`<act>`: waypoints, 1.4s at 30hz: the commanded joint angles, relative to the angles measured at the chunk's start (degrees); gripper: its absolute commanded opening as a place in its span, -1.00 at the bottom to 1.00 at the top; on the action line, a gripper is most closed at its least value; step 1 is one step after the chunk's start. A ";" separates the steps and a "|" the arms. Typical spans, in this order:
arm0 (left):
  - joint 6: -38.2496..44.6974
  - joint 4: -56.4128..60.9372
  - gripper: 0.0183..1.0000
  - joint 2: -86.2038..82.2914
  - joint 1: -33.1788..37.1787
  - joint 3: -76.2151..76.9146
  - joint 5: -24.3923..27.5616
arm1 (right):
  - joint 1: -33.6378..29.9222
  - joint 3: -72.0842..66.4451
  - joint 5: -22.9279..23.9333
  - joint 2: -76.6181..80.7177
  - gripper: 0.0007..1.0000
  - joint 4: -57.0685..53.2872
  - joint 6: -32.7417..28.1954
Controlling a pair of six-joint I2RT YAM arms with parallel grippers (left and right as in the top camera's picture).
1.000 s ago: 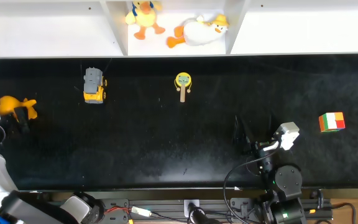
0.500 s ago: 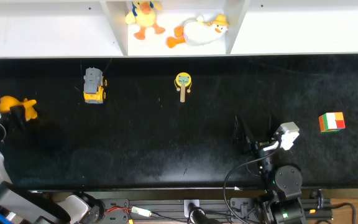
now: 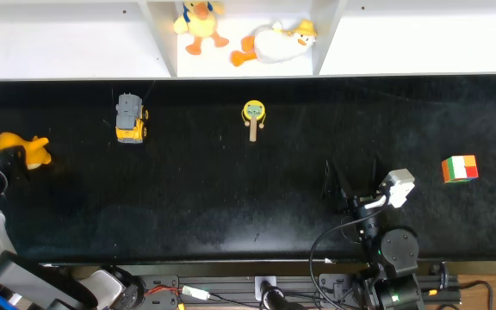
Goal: Store Toys
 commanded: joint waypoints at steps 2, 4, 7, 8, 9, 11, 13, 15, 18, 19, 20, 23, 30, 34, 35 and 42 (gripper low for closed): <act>-3.87 1.49 -0.71 0.09 0.20 0.92 1.18 | -0.15 -0.79 0.57 -0.57 0.99 0.26 -0.02; -5.03 1.53 -0.75 -0.17 0.20 2.12 1.42 | -0.15 -0.79 0.57 -0.57 0.99 0.26 -0.02; -6.69 1.44 -0.77 -0.87 0.15 4.42 2.43 | -0.15 -0.79 0.57 -0.57 0.99 0.26 -0.02; -7.21 1.44 -0.79 -1.09 -0.02 5.27 2.54 | -0.15 -0.79 0.57 -0.57 0.99 0.26 -0.02; -7.34 1.31 -0.82 -1.33 -0.50 6.32 2.60 | -0.15 -0.79 0.57 -0.57 0.99 0.26 -0.02; -7.32 1.16 -0.87 -1.51 -2.16 8.35 2.58 | -0.15 -0.79 0.57 -0.57 0.99 0.26 -0.02; -7.30 1.05 -0.93 -1.49 -5.01 10.73 2.19 | -0.15 -0.79 0.57 -0.57 0.99 0.26 -0.02; -7.34 1.31 -0.96 -1.49 -8.50 12.94 0.55 | -0.15 -0.79 0.57 -0.57 0.99 0.26 -0.02; -8.55 3.15 -0.96 -1.27 -13.79 15.45 -4.24 | -0.15 -0.79 0.57 -0.57 0.99 0.26 -0.02; -8.85 4.42 -0.96 -1.14 -15.52 15.89 -5.68 | -0.15 -0.79 0.57 -0.57 0.99 0.26 -0.02; -8.83 5.44 -0.96 -0.96 -16.87 16.13 -6.45 | -0.15 -0.79 0.57 -0.57 0.99 0.26 -0.02; -8.83 8.39 -0.96 -0.04 -20.17 16.41 -7.10 | -0.15 -0.79 0.57 -0.57 0.99 0.26 0.00; -10.80 11.28 -0.96 4.09 -21.35 17.99 -9.66 | -0.15 -0.79 0.57 -0.57 0.99 0.26 -0.02; -12.04 12.11 -0.96 6.73 -21.46 19.78 -10.08 | -0.15 -0.79 0.57 -0.57 0.99 0.26 -0.02; -12.04 12.66 -0.96 7.32 -21.55 20.02 -10.08 | -0.15 -0.79 0.57 -0.57 0.99 0.26 -0.02; -12.02 16.46 -0.96 9.88 -21.68 20.65 -6.29 | -0.15 -0.79 0.57 -0.57 0.99 0.26 -0.02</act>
